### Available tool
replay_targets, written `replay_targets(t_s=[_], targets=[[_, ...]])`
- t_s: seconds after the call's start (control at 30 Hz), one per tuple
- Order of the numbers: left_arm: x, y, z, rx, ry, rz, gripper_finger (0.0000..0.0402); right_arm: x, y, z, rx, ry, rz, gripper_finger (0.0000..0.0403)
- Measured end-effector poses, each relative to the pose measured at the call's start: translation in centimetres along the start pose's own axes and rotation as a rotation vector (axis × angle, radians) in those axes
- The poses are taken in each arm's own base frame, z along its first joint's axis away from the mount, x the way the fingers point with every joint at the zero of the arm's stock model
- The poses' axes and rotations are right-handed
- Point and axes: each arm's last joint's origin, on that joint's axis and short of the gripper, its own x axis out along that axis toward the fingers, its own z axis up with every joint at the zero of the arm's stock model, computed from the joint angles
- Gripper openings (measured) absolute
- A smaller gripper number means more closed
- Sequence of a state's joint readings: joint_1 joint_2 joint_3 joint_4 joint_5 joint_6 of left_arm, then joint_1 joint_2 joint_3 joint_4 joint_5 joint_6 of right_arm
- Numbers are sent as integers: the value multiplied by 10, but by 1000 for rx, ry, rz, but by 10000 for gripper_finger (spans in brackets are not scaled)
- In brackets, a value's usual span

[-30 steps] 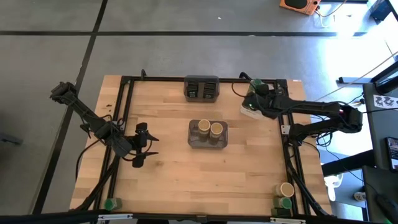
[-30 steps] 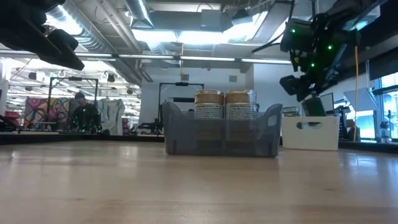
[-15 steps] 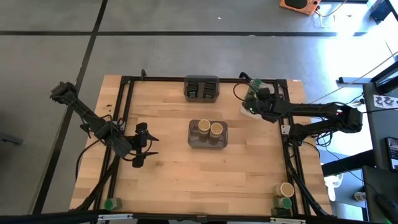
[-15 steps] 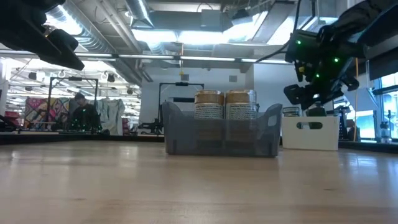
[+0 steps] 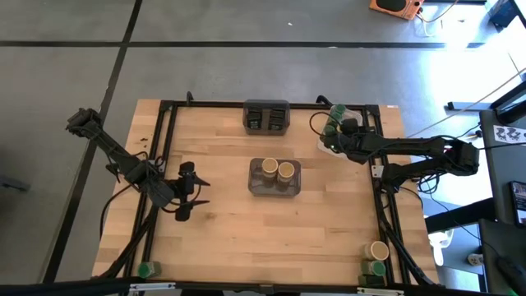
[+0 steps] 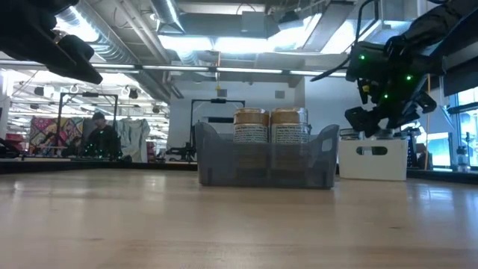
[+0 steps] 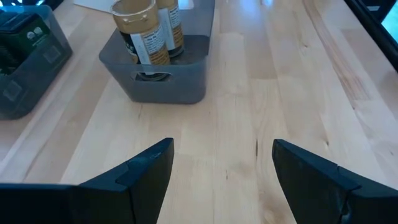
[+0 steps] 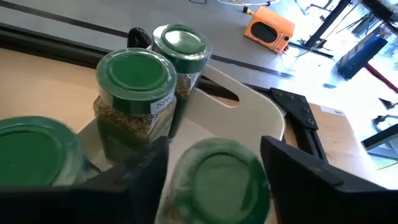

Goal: Sort spices by type
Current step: Put the green seasoning bottle into the white bin

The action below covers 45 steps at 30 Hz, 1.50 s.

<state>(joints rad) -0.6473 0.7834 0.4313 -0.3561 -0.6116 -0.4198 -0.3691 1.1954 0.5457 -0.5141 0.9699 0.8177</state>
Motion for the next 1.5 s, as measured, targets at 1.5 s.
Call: replay_targets(t_s=[1.5], targets=[[16,-45,94,343,74,-165,269,-166,111,93,-309,-734,1200,340]])
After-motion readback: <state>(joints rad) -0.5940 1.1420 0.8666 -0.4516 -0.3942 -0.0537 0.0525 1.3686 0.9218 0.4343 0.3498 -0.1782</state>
